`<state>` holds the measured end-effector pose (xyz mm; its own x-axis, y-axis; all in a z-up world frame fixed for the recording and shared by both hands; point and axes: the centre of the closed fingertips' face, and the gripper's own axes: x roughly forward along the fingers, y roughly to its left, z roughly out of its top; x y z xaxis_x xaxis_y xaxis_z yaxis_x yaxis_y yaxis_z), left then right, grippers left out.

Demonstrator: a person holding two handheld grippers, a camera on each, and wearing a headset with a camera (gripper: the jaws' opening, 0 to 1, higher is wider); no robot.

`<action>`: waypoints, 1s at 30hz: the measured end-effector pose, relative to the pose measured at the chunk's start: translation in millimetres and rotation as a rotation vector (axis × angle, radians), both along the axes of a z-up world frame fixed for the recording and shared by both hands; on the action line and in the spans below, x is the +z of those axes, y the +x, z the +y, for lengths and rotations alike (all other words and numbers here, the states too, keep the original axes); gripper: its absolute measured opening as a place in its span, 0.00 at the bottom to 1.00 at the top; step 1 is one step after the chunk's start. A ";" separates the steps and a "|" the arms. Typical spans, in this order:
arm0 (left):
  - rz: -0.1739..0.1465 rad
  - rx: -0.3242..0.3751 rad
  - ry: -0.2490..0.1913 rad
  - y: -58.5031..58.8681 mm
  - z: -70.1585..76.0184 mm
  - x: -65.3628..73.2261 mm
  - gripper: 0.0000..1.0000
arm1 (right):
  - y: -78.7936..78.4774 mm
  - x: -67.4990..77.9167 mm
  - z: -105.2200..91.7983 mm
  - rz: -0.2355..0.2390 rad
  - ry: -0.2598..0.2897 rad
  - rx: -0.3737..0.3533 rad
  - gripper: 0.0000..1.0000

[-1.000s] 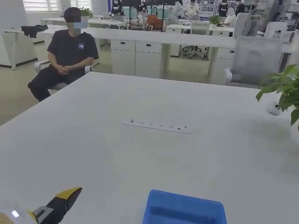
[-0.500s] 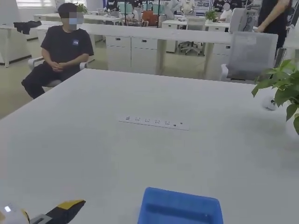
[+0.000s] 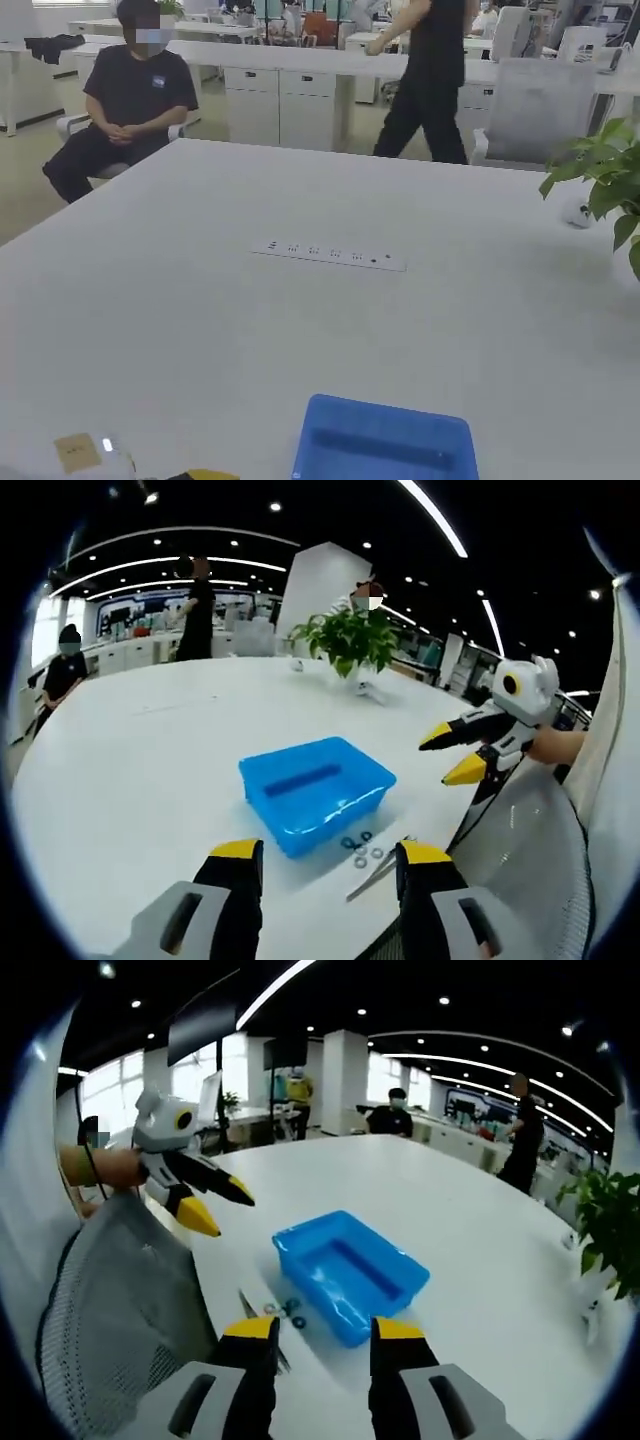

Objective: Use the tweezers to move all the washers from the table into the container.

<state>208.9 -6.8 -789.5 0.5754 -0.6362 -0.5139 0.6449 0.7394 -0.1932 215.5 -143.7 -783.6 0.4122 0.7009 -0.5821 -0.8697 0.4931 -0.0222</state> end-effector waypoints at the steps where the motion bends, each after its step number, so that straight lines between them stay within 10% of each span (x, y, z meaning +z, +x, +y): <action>1: 0.005 -0.014 0.007 -1.2 -2.0 -1.6 0.50 | -3.2 -2.6 3.2 0.018 0.003 0.022 0.31; 13: 0.074 -0.175 0.065 -10.4 -28.4 -20.1 0.46 | -18.5 -21.7 19.1 0.078 -0.043 0.128 0.23; 30: 0.118 -0.377 0.327 -24.5 -31.7 -62.4 0.26 | -37.7 -51.2 22.3 0.131 -0.151 0.236 0.16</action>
